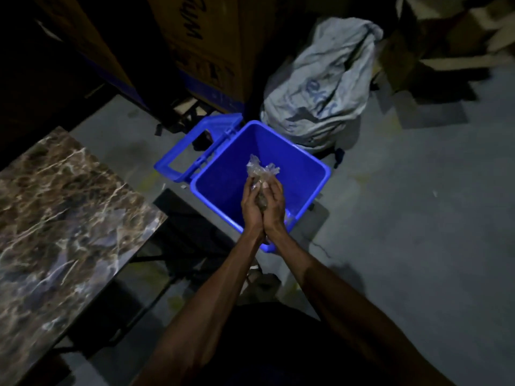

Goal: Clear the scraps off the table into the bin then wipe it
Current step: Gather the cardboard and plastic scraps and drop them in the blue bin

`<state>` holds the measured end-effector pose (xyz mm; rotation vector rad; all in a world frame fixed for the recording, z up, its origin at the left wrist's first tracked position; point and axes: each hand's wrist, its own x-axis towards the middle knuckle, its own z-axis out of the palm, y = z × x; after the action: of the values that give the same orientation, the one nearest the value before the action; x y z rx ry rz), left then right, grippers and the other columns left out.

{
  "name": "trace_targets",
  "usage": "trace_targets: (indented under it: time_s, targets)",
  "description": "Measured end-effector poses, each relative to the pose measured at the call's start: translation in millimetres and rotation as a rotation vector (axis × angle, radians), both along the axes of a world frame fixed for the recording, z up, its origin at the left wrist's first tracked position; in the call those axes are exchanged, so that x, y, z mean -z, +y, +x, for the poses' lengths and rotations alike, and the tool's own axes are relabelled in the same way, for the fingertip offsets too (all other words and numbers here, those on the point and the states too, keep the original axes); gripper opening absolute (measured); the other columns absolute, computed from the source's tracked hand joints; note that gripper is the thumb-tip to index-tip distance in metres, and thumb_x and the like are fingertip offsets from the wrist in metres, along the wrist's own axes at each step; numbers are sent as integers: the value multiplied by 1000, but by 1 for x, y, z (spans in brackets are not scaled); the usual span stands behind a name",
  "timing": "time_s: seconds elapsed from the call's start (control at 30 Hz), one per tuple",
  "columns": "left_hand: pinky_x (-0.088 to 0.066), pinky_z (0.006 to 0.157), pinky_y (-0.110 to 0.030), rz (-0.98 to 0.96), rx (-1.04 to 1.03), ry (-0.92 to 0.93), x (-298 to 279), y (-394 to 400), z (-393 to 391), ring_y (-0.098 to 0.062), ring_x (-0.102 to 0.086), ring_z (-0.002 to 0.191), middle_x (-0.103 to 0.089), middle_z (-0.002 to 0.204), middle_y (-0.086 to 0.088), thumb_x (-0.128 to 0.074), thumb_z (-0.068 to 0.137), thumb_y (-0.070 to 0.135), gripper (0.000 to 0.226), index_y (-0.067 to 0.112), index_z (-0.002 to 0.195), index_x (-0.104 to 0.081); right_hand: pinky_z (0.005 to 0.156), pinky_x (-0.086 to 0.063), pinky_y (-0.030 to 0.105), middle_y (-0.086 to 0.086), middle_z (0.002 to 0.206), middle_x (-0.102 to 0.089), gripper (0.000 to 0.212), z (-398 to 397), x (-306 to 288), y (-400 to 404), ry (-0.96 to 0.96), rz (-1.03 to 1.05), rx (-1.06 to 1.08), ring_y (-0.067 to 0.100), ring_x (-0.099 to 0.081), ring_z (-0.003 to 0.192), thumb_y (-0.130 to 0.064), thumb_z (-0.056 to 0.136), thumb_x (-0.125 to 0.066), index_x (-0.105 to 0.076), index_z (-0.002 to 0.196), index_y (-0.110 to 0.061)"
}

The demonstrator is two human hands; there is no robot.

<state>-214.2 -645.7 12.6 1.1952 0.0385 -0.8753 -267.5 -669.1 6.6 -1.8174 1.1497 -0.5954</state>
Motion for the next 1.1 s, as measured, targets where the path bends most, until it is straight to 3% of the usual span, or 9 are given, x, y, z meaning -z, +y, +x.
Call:
trace_targets:
  time_s: [0.03, 0.1, 0.27, 0.43, 0.67, 0.77, 0.9, 1.0, 1.1]
  targets:
    - [-48, 98, -23, -7, 11, 23, 1, -7, 2, -13, -66, 111, -63, 134, -13, -51, 104, 4, 41, 4, 144, -51, 121, -34, 29, 2, 150, -51, 42, 5, -3, -6, -2, 22, 96, -2, -49, 135, -21, 103, -56, -56, 141, 0]
    - [-46, 103, -24, 15, 9, 32, 1, -27, 2, -15, -64, 116, -61, 140, -16, -50, 104, 5, 41, 3, 145, -51, 104, -48, 21, 13, 138, -61, 35, 13, -7, -23, 62, 57, 228, 13, -61, 122, -11, 102, -57, -59, 132, 5]
    - [-48, 104, -27, 50, -51, 69, 10, -50, 15, -16, -65, 112, -63, 131, -14, -48, 104, 0, 33, 5, 136, -56, 94, -45, 8, 14, 135, -61, 33, 28, -8, -51, -150, 312, 210, -5, -62, 114, -6, 105, -53, -58, 134, 8]
    - [-53, 99, -28, 120, -206, 155, 30, -61, 36, -17, -67, 111, -70, 124, -4, -54, 102, 4, 33, 12, 133, -60, 113, -47, 38, 6, 140, -63, 42, 50, 11, -72, -162, 494, 95, 20, -60, 130, -33, 95, -56, -63, 133, -19]
    - [-55, 93, -38, 312, -343, 217, 89, -65, 60, -25, -68, 105, -70, 122, -13, -57, 102, 7, 27, 16, 126, -63, 106, -50, 58, 22, 136, -60, 38, 60, 107, -125, -57, 678, -96, 42, -61, 123, -38, 79, -68, -70, 115, -30]
    - [-52, 98, -40, 420, -383, 265, 124, -66, 56, -22, -66, 103, -70, 118, -9, -58, 102, 11, 23, 16, 125, -62, 109, -49, 47, 19, 141, -59, 29, 65, 101, -149, 70, 710, -190, 30, -60, 123, -20, 98, -61, -65, 127, -21]
    - [-52, 69, -17, 540, -416, 314, 152, -74, 44, -8, -62, 81, -67, 98, 3, -54, 104, 7, 31, 9, 134, -58, 93, -48, 15, 10, 134, -62, 33, 55, 138, -183, 136, 720, -262, 19, -56, 120, -4, 104, -54, -61, 136, -1]
    - [-49, 66, -11, 604, -443, 316, 160, -82, 33, -9, -61, 86, -66, 101, 4, -56, 102, 7, 33, 8, 136, -57, 85, -50, 16, 5, 125, -63, 32, 49, 152, -201, 187, 729, -320, 14, -61, 108, -1, 102, -56, -62, 133, -2]
    - [-46, 65, -17, 628, -445, 349, 160, -87, 25, -9, -59, 83, -66, 97, 6, -58, 102, 10, 36, 11, 137, -59, 89, -50, 16, 3, 126, -62, 31, 47, 152, -211, 200, 755, -325, 8, -62, 105, 3, 101, -56, -64, 131, 1]
